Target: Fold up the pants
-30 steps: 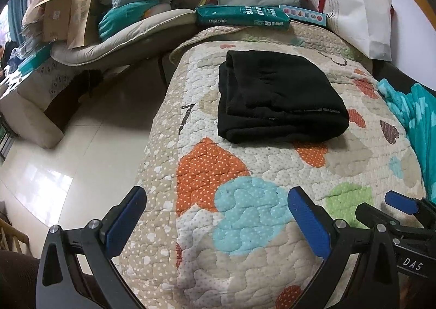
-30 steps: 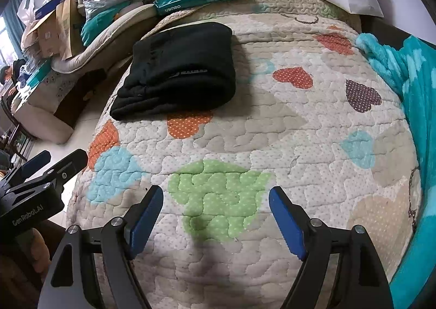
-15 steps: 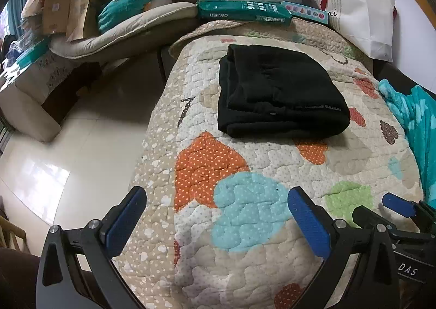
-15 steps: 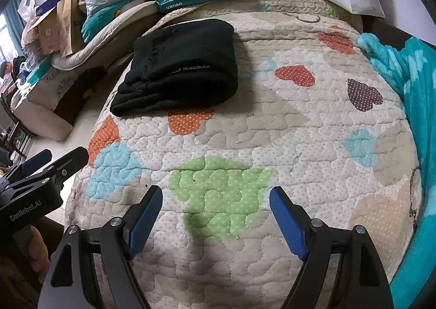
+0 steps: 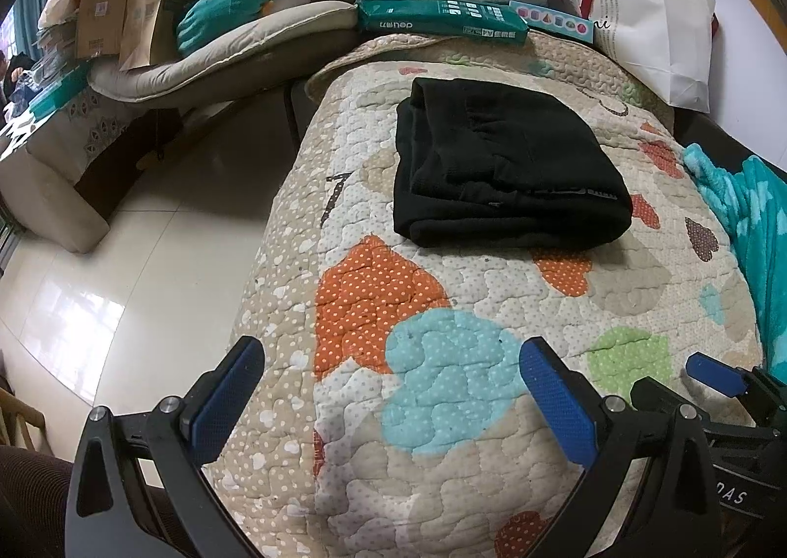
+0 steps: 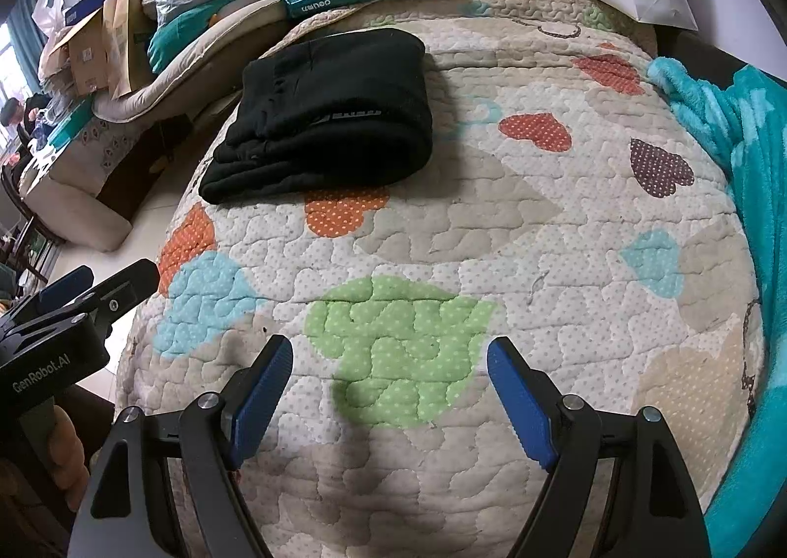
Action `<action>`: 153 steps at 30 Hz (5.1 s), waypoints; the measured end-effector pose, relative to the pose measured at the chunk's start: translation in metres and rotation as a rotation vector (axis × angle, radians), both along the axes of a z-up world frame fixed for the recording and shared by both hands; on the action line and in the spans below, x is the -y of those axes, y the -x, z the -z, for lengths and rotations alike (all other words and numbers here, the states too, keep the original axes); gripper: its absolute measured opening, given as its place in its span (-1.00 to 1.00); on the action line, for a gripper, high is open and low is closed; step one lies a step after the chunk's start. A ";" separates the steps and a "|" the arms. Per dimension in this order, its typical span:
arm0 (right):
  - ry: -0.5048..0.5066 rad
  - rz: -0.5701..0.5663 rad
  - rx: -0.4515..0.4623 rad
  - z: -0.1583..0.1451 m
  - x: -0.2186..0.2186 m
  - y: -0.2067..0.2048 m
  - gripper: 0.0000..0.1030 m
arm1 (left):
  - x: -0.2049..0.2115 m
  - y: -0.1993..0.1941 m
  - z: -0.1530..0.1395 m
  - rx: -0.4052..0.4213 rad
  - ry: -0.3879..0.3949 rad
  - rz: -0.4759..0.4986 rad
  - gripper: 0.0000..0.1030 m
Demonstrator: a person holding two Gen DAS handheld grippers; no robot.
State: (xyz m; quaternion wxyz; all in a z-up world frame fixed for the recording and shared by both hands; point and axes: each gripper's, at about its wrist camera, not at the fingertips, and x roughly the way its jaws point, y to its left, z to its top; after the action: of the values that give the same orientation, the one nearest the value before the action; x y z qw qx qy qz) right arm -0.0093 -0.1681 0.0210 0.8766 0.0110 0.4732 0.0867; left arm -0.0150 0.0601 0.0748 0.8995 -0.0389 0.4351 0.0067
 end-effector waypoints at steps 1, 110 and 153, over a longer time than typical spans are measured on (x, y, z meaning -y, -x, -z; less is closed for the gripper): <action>0.000 0.000 -0.001 0.000 0.000 0.000 0.67 | 0.000 0.000 0.000 -0.001 0.001 0.000 1.00; 0.165 0.024 0.051 -0.005 -0.006 0.005 0.70 | -0.007 -0.003 0.007 -0.052 0.063 -0.008 1.00; 0.183 0.037 0.034 0.000 -0.005 0.004 0.70 | -0.008 -0.002 0.009 -0.058 0.066 -0.005 1.00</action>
State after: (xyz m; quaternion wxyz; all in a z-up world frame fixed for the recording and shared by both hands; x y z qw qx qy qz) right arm -0.0128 -0.1630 0.0207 0.8832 -0.0619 0.4641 0.0268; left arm -0.0132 0.0680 0.0657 0.8847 -0.0694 0.4610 -0.0043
